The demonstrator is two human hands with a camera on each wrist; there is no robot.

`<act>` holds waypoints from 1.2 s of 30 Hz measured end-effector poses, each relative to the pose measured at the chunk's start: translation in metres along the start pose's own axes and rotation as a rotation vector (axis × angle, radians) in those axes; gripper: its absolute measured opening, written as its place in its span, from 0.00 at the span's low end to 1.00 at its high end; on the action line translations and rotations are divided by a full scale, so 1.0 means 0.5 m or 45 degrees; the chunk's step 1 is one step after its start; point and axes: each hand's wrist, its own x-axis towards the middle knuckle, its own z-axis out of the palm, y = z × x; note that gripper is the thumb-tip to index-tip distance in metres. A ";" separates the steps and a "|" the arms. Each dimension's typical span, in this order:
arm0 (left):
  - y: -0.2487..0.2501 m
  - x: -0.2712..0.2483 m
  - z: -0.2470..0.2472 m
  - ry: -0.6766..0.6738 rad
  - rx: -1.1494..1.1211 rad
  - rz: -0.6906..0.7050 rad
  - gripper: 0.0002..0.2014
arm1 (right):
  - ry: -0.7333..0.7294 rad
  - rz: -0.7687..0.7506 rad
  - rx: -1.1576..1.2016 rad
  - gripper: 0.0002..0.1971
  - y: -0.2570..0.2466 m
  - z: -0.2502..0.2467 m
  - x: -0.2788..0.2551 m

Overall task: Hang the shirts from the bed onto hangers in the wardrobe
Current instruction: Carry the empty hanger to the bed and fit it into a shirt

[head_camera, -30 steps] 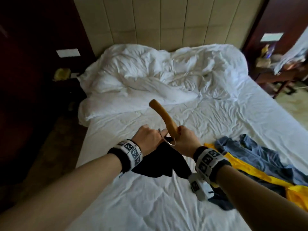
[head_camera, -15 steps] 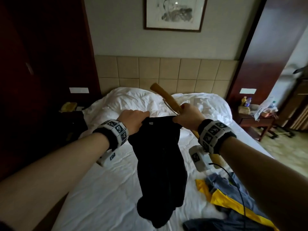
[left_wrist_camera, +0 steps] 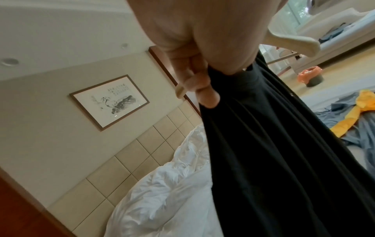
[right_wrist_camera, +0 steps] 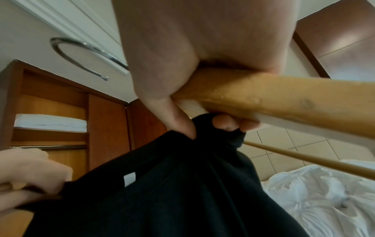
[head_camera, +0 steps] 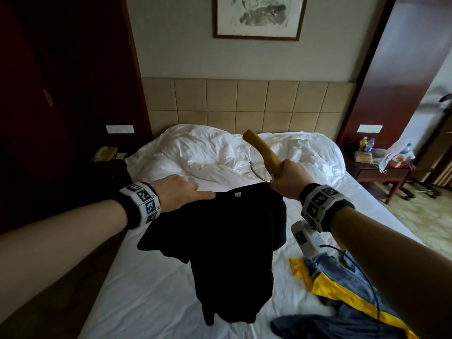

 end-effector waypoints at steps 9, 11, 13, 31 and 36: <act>-0.028 -0.024 0.001 -0.077 0.184 0.193 0.07 | 0.018 0.130 0.183 0.04 0.001 0.030 0.008; -0.025 -0.026 0.000 -0.150 0.163 0.111 0.12 | 0.033 0.118 0.165 0.05 0.003 0.036 0.007; -0.035 -0.027 -0.015 -0.087 -0.130 -0.112 0.16 | 0.004 0.091 0.159 0.05 0.007 0.040 0.009; -0.074 0.104 -0.101 -0.006 -0.849 -0.645 0.26 | 0.016 0.094 0.770 0.09 0.031 -0.040 -0.034; -0.101 0.112 -0.109 -0.103 -0.643 -0.673 0.13 | -0.193 -0.100 1.002 0.04 0.018 -0.125 -0.070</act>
